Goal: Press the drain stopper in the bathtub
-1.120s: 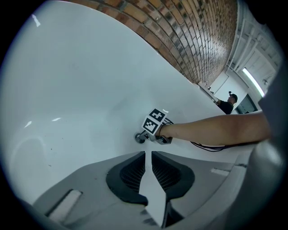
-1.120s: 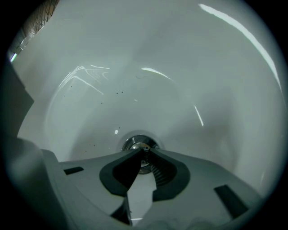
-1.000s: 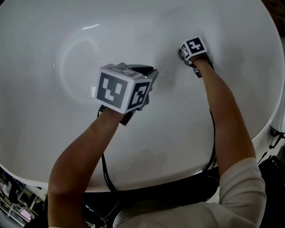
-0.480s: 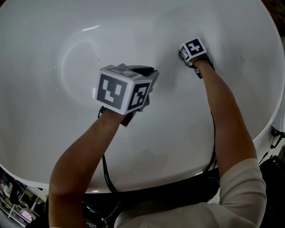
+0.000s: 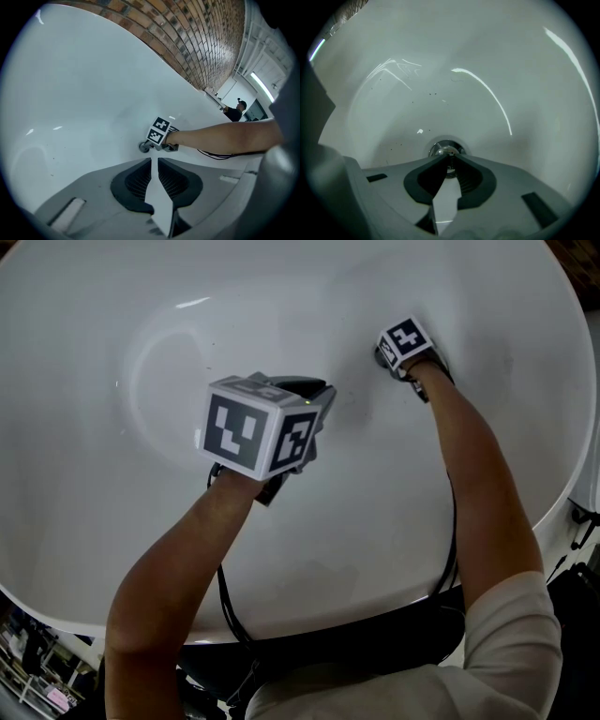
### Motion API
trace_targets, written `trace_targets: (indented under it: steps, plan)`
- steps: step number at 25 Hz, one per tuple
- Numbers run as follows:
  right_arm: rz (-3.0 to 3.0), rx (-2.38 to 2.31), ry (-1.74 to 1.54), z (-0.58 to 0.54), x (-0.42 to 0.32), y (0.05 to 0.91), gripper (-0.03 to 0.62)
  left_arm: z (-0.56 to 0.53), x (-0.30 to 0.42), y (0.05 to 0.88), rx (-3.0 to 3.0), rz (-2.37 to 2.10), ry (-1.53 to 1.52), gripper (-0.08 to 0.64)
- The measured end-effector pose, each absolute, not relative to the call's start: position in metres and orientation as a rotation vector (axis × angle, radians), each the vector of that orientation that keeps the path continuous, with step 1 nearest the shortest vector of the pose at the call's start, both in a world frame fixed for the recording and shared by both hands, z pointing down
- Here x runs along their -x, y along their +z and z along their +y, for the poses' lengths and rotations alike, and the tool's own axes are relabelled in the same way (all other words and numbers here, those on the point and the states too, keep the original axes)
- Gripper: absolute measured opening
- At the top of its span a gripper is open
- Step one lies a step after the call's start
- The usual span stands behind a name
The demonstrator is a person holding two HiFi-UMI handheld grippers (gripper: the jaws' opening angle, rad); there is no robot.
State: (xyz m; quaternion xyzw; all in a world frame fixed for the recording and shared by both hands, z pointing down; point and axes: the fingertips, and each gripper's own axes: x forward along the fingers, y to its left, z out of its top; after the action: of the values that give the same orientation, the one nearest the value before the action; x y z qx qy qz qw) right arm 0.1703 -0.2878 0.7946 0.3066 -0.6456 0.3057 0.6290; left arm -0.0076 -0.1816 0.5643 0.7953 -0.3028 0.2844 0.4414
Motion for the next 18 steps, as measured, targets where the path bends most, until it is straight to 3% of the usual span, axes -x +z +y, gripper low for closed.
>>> trace_targets:
  steps: [14, 18]
  plan:
    - [-1.46, -0.657, 0.656, -0.288, -0.17, 0.79, 0.063, -0.186, 0.008, 0.56, -1.981, -0.759, 0.695, 0.052]
    - [-1.48, -0.669, 0.654, -0.296, -0.161, 0.776, 0.032, -0.193, 0.013, 0.553, -1.986, -0.786, 0.685, 0.052]
